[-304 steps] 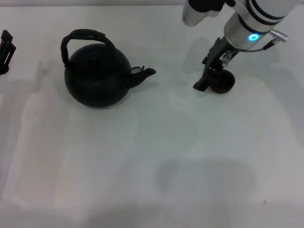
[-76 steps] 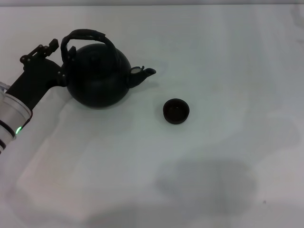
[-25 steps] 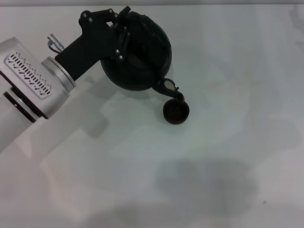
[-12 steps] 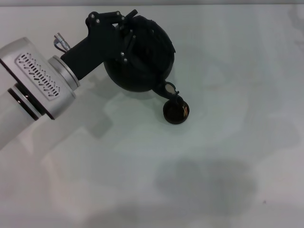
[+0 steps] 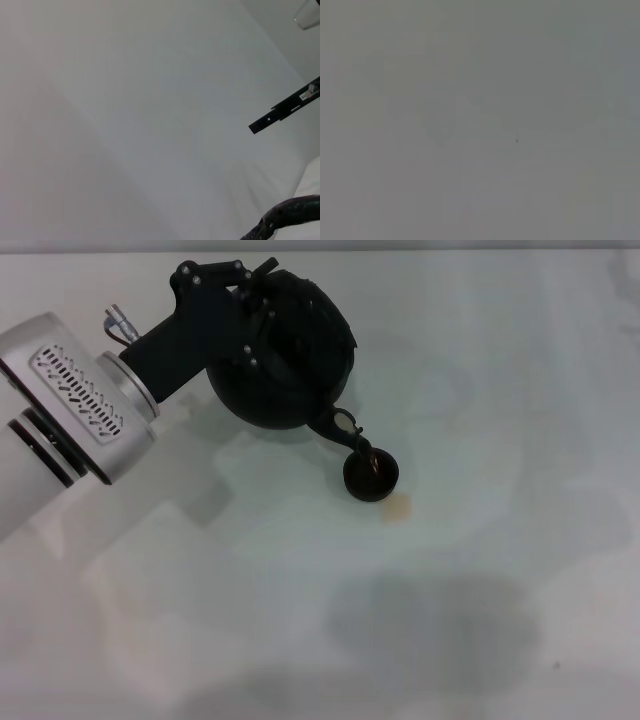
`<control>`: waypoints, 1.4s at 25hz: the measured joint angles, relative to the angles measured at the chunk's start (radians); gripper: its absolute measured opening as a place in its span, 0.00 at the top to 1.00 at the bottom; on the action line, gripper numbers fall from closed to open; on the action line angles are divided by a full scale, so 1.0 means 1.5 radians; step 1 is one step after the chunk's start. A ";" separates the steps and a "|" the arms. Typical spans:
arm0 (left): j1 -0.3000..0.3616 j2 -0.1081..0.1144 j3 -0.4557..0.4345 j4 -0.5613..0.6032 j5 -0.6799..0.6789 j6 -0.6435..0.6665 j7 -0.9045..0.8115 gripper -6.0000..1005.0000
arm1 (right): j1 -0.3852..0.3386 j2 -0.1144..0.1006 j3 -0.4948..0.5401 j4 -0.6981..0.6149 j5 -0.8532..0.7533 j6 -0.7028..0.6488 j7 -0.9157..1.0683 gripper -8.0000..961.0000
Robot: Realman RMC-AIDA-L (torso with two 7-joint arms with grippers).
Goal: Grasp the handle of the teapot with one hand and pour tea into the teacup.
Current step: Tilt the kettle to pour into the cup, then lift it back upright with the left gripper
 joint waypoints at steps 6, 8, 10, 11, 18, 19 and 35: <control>0.000 0.000 0.000 0.001 0.001 -0.009 0.004 0.90 | 0.000 0.000 0.000 0.000 0.000 0.000 0.000 0.10; -0.001 0.000 0.000 0.001 0.002 -0.013 0.012 0.90 | 0.000 0.000 0.000 0.000 0.000 0.000 0.000 0.10; -0.002 0.000 0.000 0.001 0.003 -0.015 0.016 0.90 | 0.000 0.000 0.001 0.000 0.000 0.000 0.000 0.10; -0.003 0.000 0.000 0.001 0.004 -0.015 0.017 0.90 | 0.000 0.000 0.001 0.000 0.000 0.000 0.000 0.10; -0.004 0.001 0.000 0.001 0.007 -0.015 0.017 0.90 | 0.002 0.000 0.001 0.000 0.000 0.000 0.001 0.10; -0.004 0.001 0.000 0.001 0.007 -0.015 0.017 0.90 | 0.002 0.000 0.001 0.000 0.000 0.000 0.001 0.10; 0.006 -0.001 -0.004 0.001 0.002 -0.015 0.015 0.90 | 0.011 0.001 -0.001 0.000 -0.001 0.005 0.001 0.10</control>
